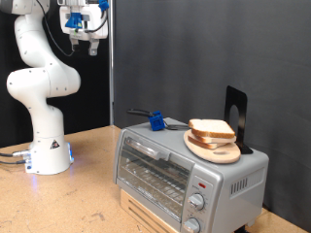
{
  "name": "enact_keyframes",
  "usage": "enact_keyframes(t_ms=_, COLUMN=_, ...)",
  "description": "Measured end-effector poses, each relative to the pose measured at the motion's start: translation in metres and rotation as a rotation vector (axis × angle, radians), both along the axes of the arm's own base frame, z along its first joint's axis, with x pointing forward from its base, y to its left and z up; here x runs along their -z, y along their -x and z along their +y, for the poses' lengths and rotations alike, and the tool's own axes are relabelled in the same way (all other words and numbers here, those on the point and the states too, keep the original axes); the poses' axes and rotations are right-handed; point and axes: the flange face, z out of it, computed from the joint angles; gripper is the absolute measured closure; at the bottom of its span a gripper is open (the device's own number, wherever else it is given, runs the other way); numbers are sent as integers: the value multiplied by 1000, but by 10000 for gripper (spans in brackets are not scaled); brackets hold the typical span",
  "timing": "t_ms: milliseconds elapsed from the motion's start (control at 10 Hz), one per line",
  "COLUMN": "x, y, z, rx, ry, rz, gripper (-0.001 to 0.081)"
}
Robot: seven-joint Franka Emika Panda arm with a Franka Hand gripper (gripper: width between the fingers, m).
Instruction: Make a piece of toast with the oven
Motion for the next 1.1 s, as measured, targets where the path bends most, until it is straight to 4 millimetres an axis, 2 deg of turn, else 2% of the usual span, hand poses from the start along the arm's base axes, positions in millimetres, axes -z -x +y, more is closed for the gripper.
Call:
enact_keyframes(t_ms=300, x=5, y=5, z=-4, rx=-337, ry=118, rz=79, gripper=-2)
enact_keyframes(t_ms=500, x=13, y=1, z=-8, rx=-530, ry=196, rz=153, gripper=-2)
enact_keyframes(t_ms=600, x=12, y=1, z=-8, rx=-494, ry=184, rz=142, gripper=-2)
enact_keyframes(t_ms=900, x=3, y=-7, z=2, rx=-814, ry=218, rz=-29, gripper=-2)
enact_keyframes(t_ms=1100, x=8, y=-33, z=1, rx=-988, ry=349, rz=-180, gripper=-2)
